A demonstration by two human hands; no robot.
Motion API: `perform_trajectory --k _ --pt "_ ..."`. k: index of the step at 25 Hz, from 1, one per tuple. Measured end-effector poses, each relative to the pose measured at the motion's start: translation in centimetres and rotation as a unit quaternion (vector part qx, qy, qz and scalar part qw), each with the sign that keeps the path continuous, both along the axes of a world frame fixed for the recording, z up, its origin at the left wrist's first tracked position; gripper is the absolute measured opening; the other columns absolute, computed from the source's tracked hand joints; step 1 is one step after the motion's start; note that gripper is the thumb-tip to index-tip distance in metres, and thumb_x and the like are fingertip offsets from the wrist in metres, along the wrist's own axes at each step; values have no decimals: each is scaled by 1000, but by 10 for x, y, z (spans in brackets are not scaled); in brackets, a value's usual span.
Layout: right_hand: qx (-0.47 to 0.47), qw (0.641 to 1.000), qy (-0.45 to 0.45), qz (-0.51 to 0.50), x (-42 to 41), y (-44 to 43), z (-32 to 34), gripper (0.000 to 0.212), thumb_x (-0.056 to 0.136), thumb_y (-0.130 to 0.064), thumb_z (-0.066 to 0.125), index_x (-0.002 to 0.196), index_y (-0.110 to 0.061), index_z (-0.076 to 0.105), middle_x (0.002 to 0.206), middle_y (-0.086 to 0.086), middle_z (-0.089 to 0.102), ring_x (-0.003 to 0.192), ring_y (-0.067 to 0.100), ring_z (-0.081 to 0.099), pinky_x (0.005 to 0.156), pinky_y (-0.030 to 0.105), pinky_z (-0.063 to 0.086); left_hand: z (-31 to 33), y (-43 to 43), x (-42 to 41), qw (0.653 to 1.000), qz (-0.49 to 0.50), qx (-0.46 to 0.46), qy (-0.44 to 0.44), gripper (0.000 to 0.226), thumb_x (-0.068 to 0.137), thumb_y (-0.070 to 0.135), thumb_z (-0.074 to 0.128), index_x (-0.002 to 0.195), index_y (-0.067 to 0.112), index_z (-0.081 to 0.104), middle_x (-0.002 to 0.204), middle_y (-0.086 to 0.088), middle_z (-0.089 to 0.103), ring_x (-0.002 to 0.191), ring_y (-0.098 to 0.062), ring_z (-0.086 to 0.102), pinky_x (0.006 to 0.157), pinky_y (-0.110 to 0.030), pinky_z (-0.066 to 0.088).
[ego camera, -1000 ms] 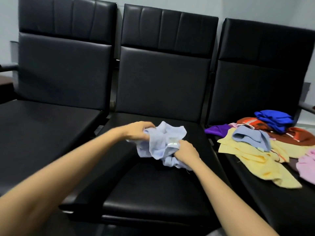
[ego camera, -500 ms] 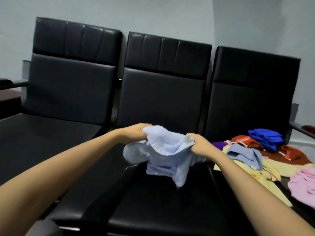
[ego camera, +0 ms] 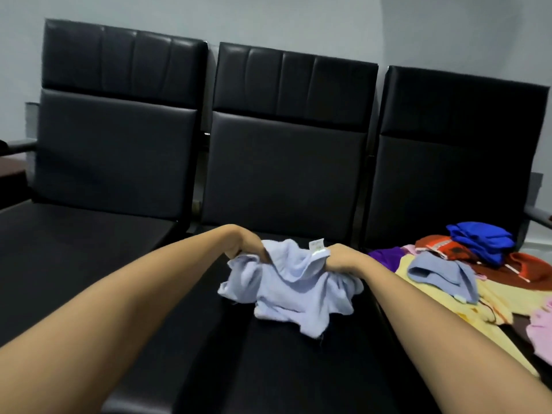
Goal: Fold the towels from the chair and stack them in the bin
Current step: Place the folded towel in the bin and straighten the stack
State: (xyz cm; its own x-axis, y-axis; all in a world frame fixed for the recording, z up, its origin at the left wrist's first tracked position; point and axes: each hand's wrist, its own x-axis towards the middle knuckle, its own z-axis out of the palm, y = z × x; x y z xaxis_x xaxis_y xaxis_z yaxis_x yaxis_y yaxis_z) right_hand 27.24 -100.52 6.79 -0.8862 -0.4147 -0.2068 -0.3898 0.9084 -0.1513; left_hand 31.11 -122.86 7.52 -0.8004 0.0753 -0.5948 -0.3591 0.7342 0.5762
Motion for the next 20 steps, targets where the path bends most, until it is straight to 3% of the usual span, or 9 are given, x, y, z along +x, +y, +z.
perform_trajectory --k 2,4,6,8,12,15,17,18,20 --pt "-109 989 43 -88 -31 -4 22 16 91 -10 44 95 -10 59 108 15 66 87 25 58 65 26 41 26 -4 -26 996 54 33 56 9 80 7 68 81 9 60 80 -11 61 67 -21 58 58 -27 48" --pt "-165 973 133 -95 -54 -8 62 6 89 -10 44 89 -13 48 107 16 62 91 30 59 67 29 39 61 -9 -52 968 63 -79 228 8 77 4 62 78 8 56 80 -15 60 67 -28 57 53 -28 42" --pt "-214 945 234 -81 -68 -14 111 11 89 -9 45 84 -16 39 105 19 59 94 34 58 69 33 40 108 -12 -69 872 115 -154 451 3 80 9 57 79 7 57 91 -19 66 86 -36 62 65 -34 44" --pt "-266 904 325 -74 -74 -18 160 14 90 -7 44 83 -18 37 107 20 55 96 35 56 73 38 43 161 -15 -75 783 152 -108 593 10 80 15 54 73 7 54 89 -21 65 89 -36 61 66 -34 39" --pt "-316 842 431 -75 -58 -14 218 10 90 -7 42 97 -8 49 109 17 53 97 34 54 80 45 48 214 -8 -50 700 160 -95 689 14 77 4 54 73 10 42 84 -8 48 74 -24 48 60 -31 30" --pt "-437 800 404 -74 -39 -6 224 12 90 -13 41 84 -15 51 87 3 55 81 20 49 70 21 46 213 -1 -26 630 169 -121 748 9 80 8 54 89 6 53 94 -9 52 75 -28 52 62 -41 41" --pt "-526 780 328 -77 -21 7 217 26 91 -15 42 66 -22 44 70 -6 49 69 10 42 47 7 34 206 -4 -11 642 168 -139 735 15 81 13 54 94 7 57 96 -8 57 78 -27 53 64 -38 42" --pt "-511 803 303 -54 -11 14 210 28 91 -12 45 67 -24 44 69 -7 48 71 9 43 46 7 32 200 -7 -5 681 130 -147 705 16 81 15 57 94 6 58 95 -9 61 81 -26 56 66 -35 42" --pt "-385 895 227 3 4 31 187 19 91 -3 52 83 -21 52 76 -4 51 84 14 47 60 15 38 182 -17 8 801 -28 -168 574 25 76 21 67 94 4 62 96 -12 67 87 -22 61 70 -33 44"
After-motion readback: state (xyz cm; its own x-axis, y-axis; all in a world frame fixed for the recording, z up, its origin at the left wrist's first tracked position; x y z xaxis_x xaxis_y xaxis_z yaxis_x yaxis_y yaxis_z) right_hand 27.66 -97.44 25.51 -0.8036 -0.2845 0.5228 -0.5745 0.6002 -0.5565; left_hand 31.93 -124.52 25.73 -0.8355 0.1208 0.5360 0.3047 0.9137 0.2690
